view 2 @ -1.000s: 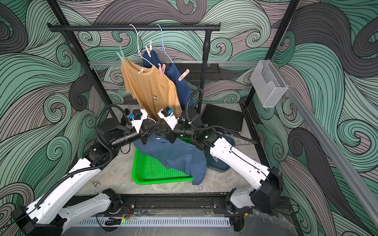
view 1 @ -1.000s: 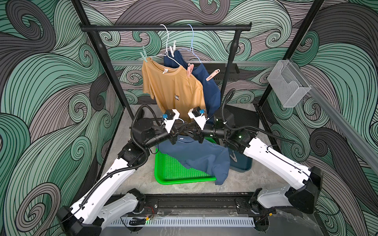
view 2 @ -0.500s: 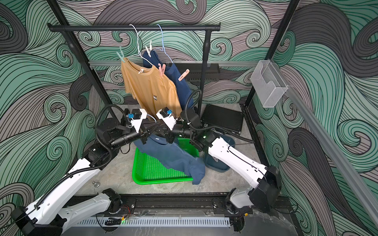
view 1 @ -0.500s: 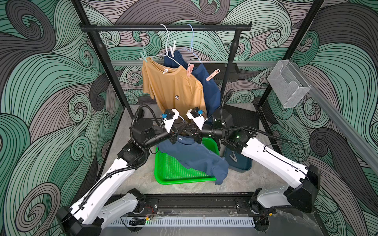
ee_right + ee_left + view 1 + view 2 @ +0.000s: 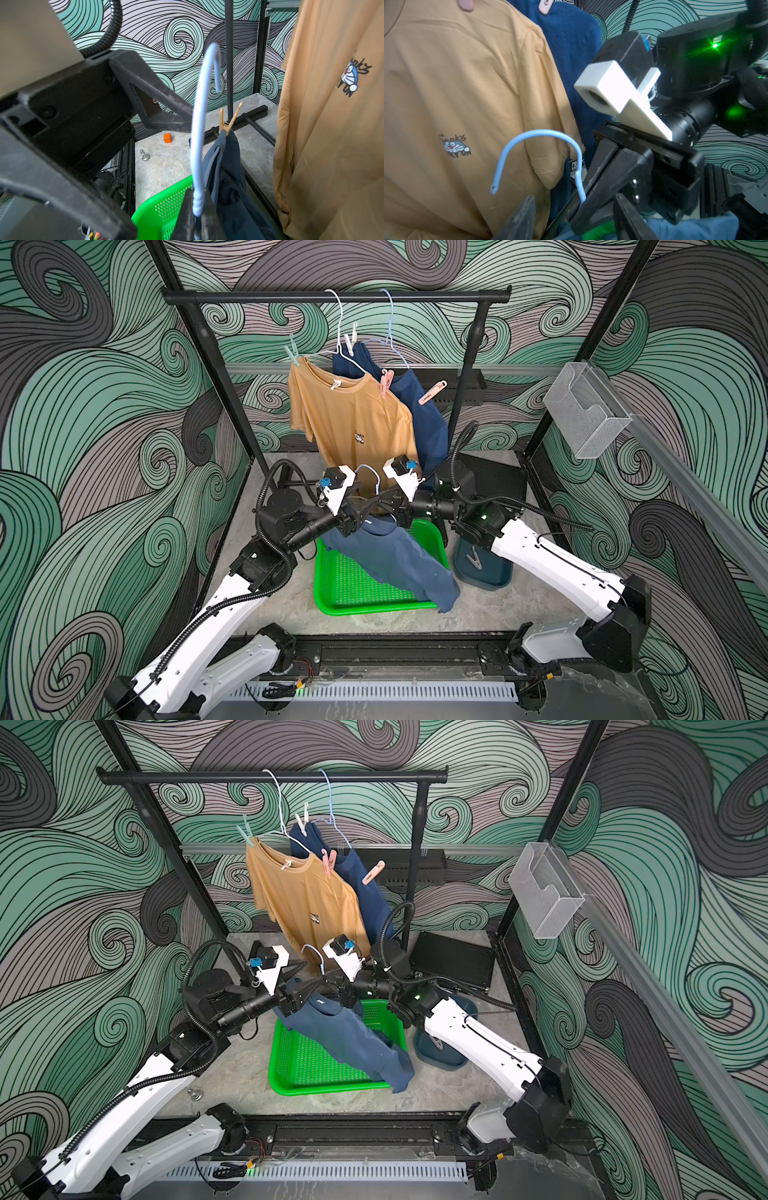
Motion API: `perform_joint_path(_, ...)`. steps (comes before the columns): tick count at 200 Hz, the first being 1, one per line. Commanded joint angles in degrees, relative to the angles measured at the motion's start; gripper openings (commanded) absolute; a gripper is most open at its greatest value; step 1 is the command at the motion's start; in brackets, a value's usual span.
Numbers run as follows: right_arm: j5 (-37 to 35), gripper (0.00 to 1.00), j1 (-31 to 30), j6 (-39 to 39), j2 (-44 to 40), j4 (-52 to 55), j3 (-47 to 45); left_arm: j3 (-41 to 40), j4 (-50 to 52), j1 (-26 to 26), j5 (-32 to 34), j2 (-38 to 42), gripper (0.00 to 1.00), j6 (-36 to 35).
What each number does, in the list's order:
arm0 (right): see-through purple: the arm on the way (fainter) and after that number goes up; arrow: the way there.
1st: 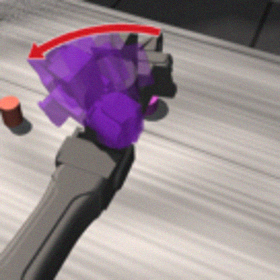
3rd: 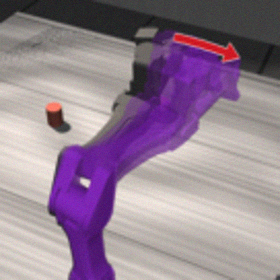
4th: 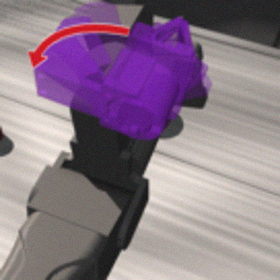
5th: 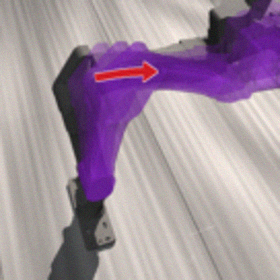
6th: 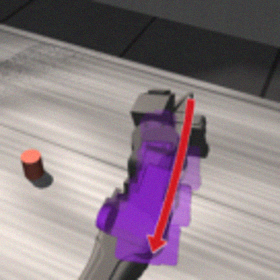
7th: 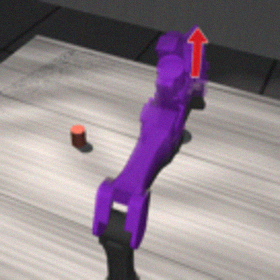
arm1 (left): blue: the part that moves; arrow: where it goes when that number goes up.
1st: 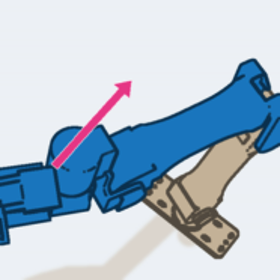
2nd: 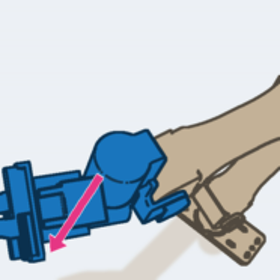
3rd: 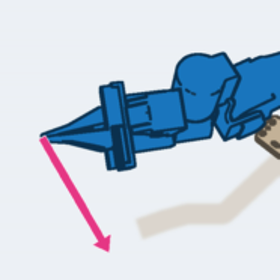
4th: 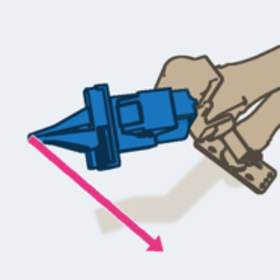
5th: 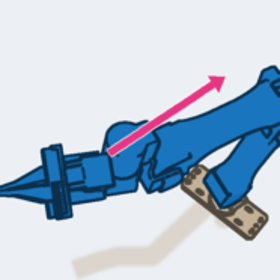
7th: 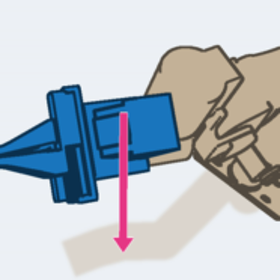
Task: Remove the clothespins securing t-shirts to the hanger
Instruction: Adjust the hanger.
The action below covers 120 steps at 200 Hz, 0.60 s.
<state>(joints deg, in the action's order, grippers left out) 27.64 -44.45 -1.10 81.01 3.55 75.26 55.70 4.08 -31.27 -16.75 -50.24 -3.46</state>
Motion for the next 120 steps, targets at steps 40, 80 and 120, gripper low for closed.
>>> perform_joint_path(40, 7.38, 0.00, 3.68, 1.69, -1.77, -0.83, 1.29, -2.78, 6.43, 5.23, 6.50, 8.58, 0.68, 0.57)
perform_joint_path(80, 12.16, 0.00, 6.85, 3.78, -3.44, 0.28, 2.42, -5.67, 1.63, 16.57, -2.46, 11.20, 0.71, 4.05)
perform_joint_path(120, 17.86, 0.00, 10.09, 4.86, -6.32, -0.32, 2.48, -7.40, -4.03, 20.62, -5.03, 13.14, 0.74, 3.07)
